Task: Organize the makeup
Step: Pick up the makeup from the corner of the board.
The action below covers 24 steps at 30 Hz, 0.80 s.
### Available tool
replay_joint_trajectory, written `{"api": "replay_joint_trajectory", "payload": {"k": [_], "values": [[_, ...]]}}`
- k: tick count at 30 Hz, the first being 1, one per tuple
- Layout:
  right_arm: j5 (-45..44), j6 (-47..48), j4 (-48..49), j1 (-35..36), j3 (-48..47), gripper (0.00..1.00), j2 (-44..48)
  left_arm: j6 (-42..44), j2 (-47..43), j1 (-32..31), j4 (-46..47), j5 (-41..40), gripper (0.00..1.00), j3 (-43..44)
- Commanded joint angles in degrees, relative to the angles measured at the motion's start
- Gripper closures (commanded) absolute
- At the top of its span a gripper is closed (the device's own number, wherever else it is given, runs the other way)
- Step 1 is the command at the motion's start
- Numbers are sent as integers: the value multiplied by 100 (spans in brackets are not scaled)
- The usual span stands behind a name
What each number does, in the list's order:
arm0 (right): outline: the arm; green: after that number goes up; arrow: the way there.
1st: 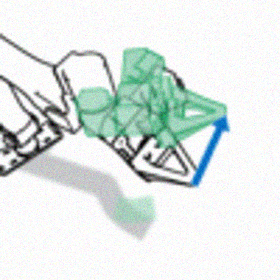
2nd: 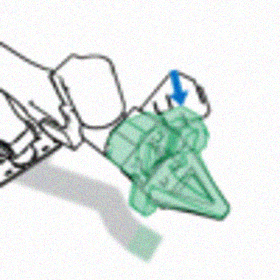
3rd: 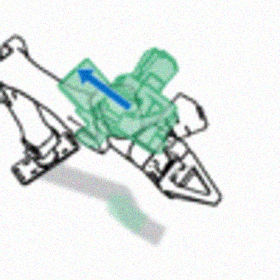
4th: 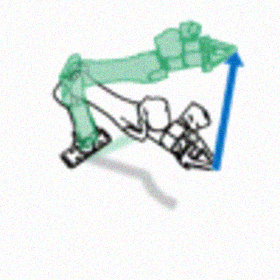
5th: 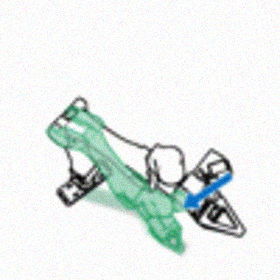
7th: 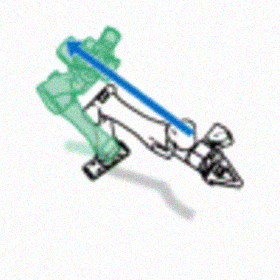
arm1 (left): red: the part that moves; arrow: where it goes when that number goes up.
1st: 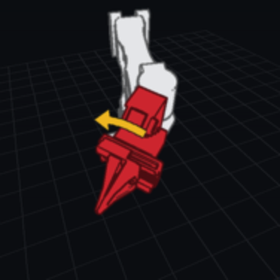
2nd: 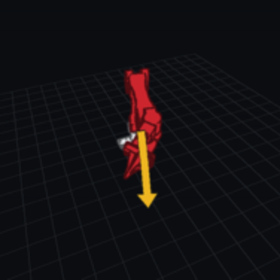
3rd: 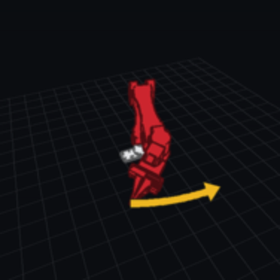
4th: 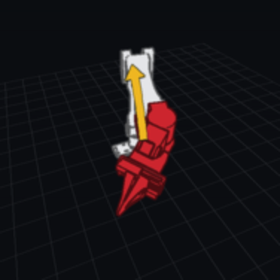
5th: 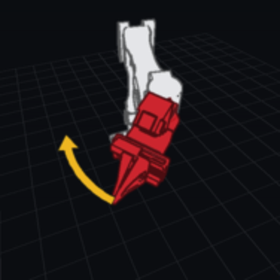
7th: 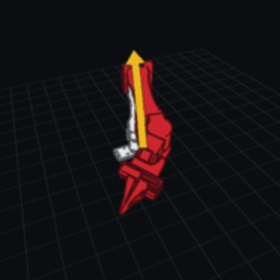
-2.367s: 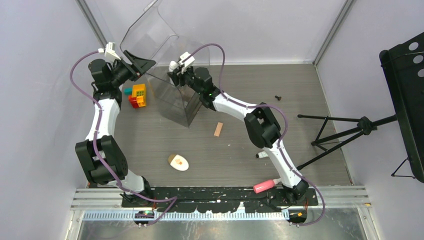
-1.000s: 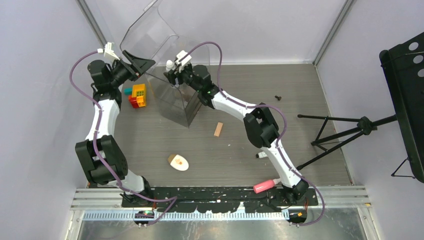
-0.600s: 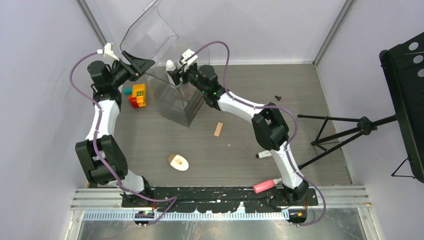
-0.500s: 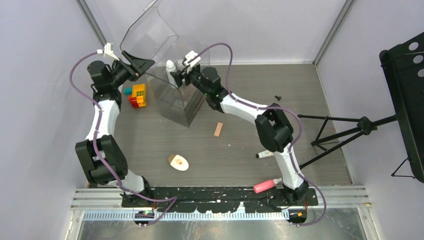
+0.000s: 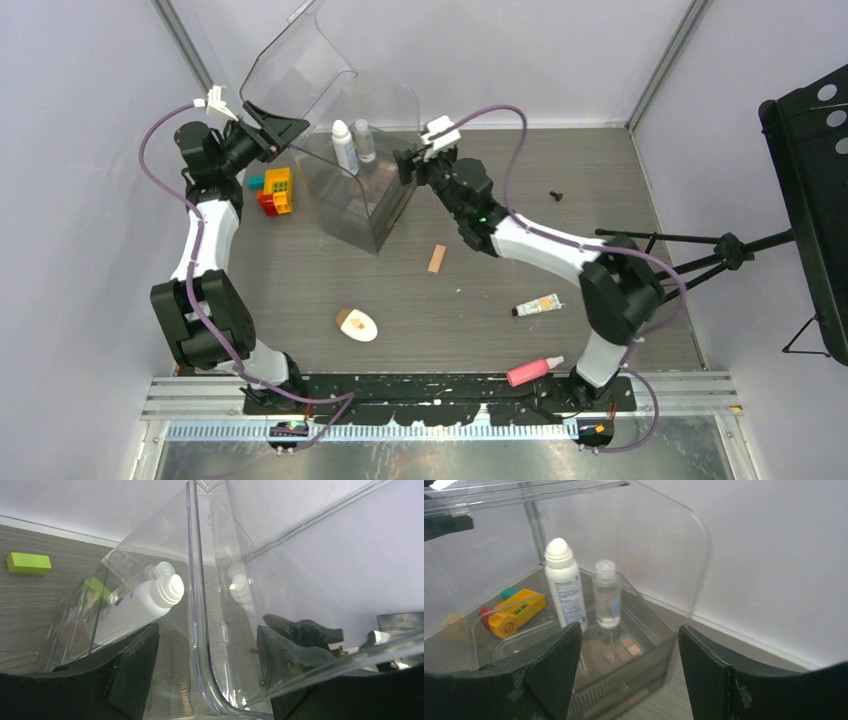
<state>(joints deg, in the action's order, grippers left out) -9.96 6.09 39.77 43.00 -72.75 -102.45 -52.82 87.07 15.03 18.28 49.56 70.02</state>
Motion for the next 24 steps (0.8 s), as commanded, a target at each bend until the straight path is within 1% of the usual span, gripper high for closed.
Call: {"api": "replay_joint_trajectory", "payload": {"k": [1,4,7,11,13,15,17,24], "values": [[-1178,-182,-822,-27,601,25,1280,-57,-201,25,307,97,25,3],[-1626,-555,-2491,-23,724,25,1873,-62,-190,19,307,93,25,-4],[-2119,-1451,-4162,-22,757,25,2306,-58,-187,26,307,78,25,-12],[-2325,-2420,-6420,-28,555,20,2516,-13,-168,21,188,47,26,31],[-2350,-3002,-7107,-35,509,18,2536,8,-165,26,153,38,26,34],[-2316,-3499,-7684,-30,433,15,2545,8,-165,26,149,36,26,34],[-2295,-3848,-8097,-33,459,15,2594,8,-156,20,150,36,26,30],[-2614,-5028,-8358,-67,1323,13,3200,2,-157,25,149,36,26,29]]}}
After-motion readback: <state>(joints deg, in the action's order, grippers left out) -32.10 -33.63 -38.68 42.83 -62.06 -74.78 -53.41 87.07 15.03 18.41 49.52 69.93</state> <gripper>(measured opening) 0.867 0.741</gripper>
